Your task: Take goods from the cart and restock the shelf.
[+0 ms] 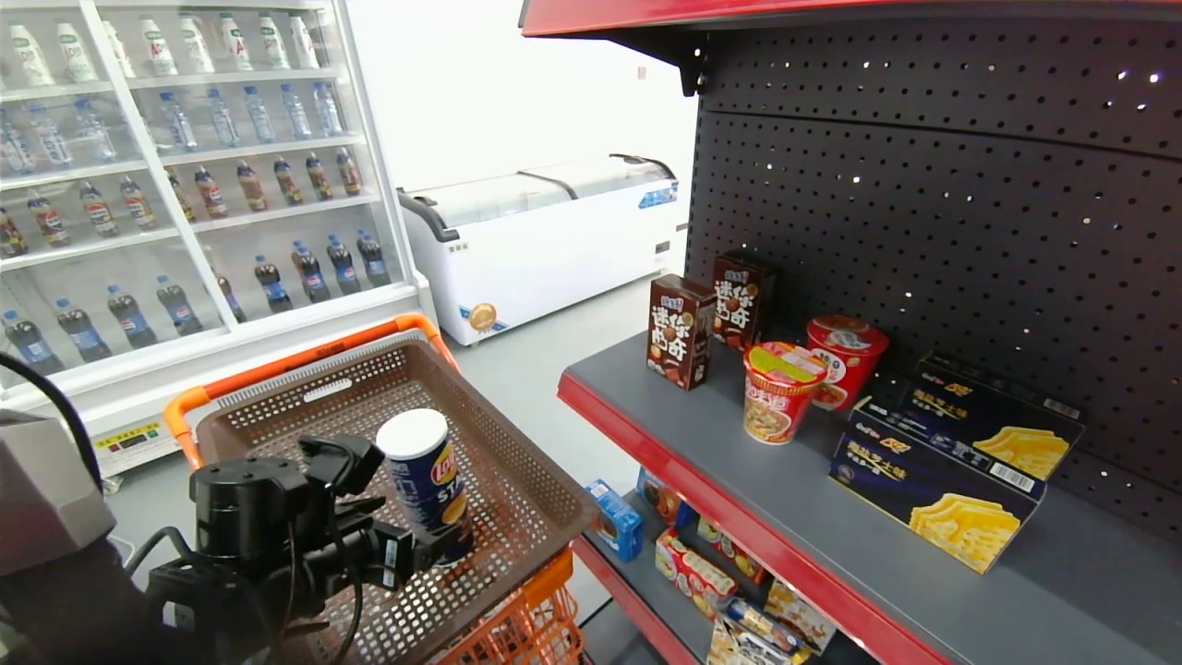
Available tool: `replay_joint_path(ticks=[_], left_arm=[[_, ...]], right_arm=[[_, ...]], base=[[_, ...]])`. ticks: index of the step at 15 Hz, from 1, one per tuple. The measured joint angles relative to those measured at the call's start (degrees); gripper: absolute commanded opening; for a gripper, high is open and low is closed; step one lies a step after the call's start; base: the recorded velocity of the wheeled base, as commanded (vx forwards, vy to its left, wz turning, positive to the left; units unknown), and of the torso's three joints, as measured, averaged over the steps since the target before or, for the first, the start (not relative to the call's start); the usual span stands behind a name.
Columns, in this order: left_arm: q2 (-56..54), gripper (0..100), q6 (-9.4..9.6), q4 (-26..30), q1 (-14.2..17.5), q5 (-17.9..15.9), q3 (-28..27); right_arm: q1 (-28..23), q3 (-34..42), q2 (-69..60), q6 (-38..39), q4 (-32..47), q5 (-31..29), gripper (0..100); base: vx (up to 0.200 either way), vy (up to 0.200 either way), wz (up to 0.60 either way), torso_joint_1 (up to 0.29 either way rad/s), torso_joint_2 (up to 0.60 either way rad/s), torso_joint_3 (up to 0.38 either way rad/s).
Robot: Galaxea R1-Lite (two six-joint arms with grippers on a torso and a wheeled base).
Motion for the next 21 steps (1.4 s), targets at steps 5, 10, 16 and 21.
replay_joint_path(ticks=[5,10,16,21], left_arm=[[6.4,100,2.02,-5.61,0.23,0.22,-3.47],[9.68,0,3.4,-5.06,0.33,0.2,-7.58],[8.52,0,2.82,-5.11,0.23,3.64,-7.34],[-5.71,0,0.83,3.58,0.91,4.13,-2.54]], right_arm=[[0.0,0.0,0.0,0.0,0.0,0.0,100],[0.0,0.0,0.0,-0.01,0.0,0.0,100],[0.0,0.0,0.0,0.0,0.0,0.0,100],[0.0,0.0,0.0,-0.01,0.0,-0.02,100]], base=[[0.0,0.0,0.0,0.0,0.0,0.0],[0.0,0.0,0.0,0.0,0.0,0.0],[0.0,0.0,0.0,0.0,0.0,0.0],[0.0,0.0,0.0,0.0,0.0,0.0]])
